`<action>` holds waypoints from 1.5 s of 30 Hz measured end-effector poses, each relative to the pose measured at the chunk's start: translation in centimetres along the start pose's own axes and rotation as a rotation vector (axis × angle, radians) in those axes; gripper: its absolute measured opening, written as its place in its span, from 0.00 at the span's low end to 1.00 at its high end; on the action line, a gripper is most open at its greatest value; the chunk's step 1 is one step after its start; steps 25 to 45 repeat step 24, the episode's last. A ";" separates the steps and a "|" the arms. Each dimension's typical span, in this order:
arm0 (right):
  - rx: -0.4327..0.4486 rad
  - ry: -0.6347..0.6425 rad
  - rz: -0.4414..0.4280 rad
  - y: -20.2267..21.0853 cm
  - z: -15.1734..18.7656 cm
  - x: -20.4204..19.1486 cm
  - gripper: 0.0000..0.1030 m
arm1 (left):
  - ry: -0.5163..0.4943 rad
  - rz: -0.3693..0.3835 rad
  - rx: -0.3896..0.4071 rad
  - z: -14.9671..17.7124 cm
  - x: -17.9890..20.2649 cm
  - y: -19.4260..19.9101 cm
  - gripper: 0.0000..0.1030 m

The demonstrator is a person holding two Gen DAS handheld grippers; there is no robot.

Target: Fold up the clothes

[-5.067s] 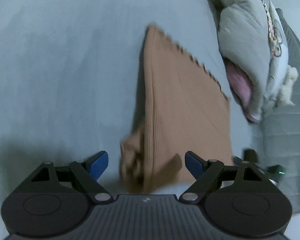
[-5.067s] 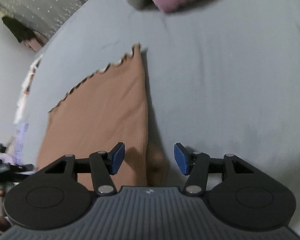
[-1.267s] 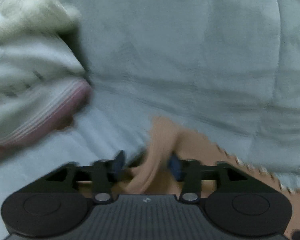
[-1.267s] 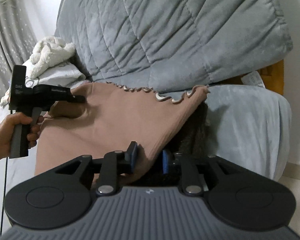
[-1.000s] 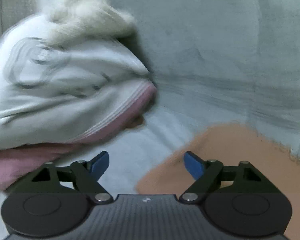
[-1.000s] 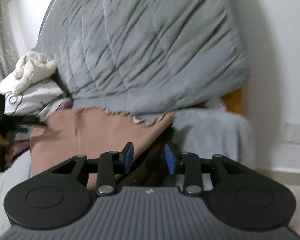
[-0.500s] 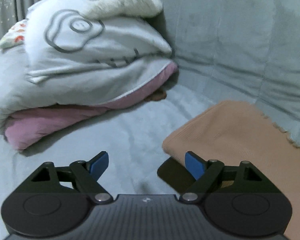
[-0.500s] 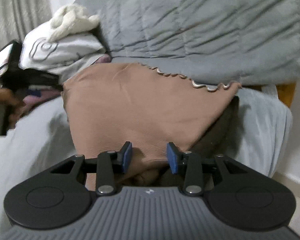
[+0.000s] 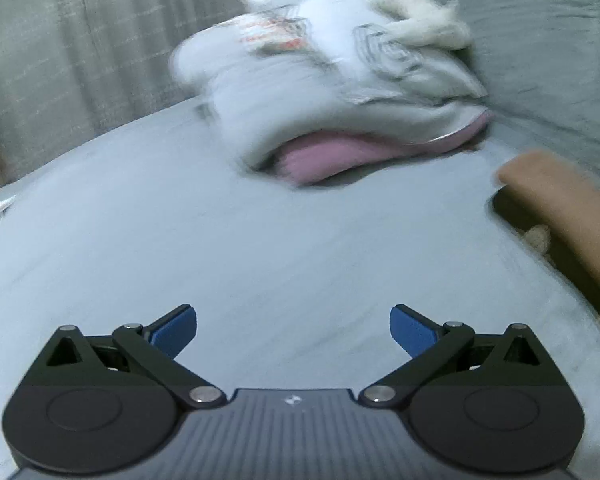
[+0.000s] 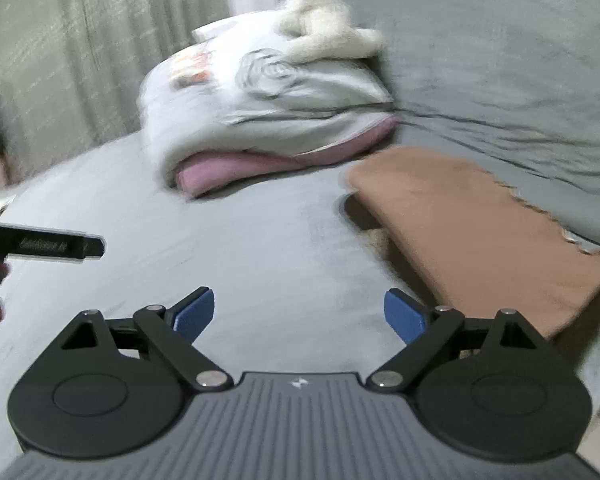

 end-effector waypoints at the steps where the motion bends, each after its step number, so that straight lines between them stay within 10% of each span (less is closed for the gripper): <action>1: -0.002 0.011 -0.038 0.1 -0.2 -2.9 0.90 | 0.016 -0.025 -0.021 1.0 -2.3 0.5 0.99; 15: -0.086 0.214 -0.293 -2.8 2.8 -26.7 0.90 | 0.286 -0.226 -0.134 13.2 -23.3 2.0 0.99; 45: -0.126 0.218 -0.241 -6.8 3.6 -28.9 0.90 | 0.411 -0.210 -0.132 14.2 -25.9 -2.9 0.99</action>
Point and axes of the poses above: each gripper's, at about its wrist camera, not at the fingertips, and y roughly against the way its jaws point, x to its right, z to its underside, the point moved 3 cm from there along -y, roughly the way its jaws point, and after that the axes turned 14 degrees about y, right-handed, at the moved point
